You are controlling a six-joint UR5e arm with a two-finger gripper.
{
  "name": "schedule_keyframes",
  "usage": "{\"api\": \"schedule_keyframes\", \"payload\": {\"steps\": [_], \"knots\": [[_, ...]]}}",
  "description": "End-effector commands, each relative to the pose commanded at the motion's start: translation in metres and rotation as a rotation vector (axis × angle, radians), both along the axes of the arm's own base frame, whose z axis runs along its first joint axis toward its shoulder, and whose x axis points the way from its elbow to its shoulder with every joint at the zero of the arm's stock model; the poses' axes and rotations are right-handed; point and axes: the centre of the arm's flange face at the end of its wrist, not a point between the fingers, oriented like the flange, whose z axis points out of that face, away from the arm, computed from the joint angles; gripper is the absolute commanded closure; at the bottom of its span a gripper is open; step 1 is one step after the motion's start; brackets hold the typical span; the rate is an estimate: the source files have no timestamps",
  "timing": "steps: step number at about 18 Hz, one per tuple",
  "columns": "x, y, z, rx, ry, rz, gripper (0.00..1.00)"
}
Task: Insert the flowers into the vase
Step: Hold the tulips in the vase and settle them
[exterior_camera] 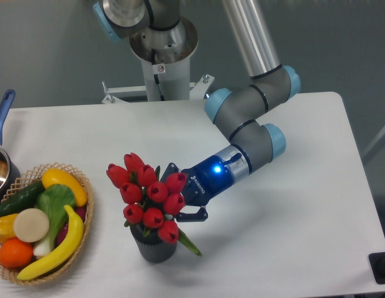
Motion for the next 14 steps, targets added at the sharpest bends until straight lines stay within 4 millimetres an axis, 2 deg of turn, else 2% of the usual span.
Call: {"api": "schedule_keyframes", "payload": {"steps": [14], "knots": [[-0.0032,0.0031,-0.0074,-0.018,0.009,-0.003,0.7]]}}
